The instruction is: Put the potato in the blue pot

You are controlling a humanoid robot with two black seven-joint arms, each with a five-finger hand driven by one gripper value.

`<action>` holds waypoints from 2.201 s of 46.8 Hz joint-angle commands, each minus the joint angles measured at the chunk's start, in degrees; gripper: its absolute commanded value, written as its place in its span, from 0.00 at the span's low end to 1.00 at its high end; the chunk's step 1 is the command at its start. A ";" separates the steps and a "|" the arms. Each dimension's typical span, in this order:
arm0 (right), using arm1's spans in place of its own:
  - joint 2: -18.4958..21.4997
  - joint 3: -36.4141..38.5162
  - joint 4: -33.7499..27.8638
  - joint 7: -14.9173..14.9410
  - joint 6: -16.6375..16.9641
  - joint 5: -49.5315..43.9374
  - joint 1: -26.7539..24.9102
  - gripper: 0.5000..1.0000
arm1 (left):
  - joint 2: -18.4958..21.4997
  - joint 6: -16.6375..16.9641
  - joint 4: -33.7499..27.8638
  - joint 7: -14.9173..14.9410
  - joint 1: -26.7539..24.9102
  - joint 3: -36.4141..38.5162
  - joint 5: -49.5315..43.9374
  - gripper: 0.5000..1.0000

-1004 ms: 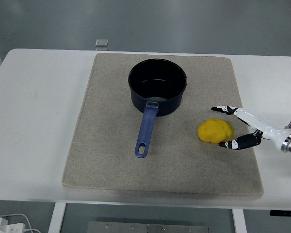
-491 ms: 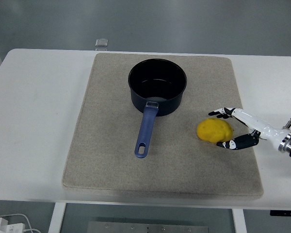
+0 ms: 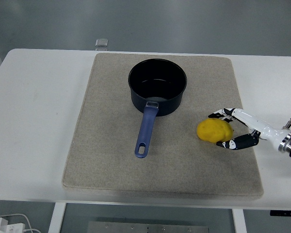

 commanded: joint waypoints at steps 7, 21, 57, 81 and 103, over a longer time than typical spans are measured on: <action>-0.14 0.09 0.01 0.01 -0.09 0.02 0.07 0.00 | 0.00 0.00 0.00 0.00 0.00 0.00 0.00 1.00; -2.33 1.06 0.01 0.01 0.27 0.46 2.18 0.00 | 0.00 0.00 0.00 0.00 0.00 0.00 0.00 1.00; -8.84 8.00 -5.44 -0.69 12.83 10.83 15.63 0.00 | 0.00 0.00 0.00 0.00 0.00 0.00 0.00 1.00; 8.99 6.86 -11.05 -4.47 12.57 16.10 21.60 0.00 | 0.00 0.00 0.00 0.00 0.00 0.00 0.00 1.00; 24.99 3.43 -21.78 -5.35 12.48 16.37 23.98 0.00 | 0.00 0.00 0.00 0.00 0.00 0.00 0.00 1.00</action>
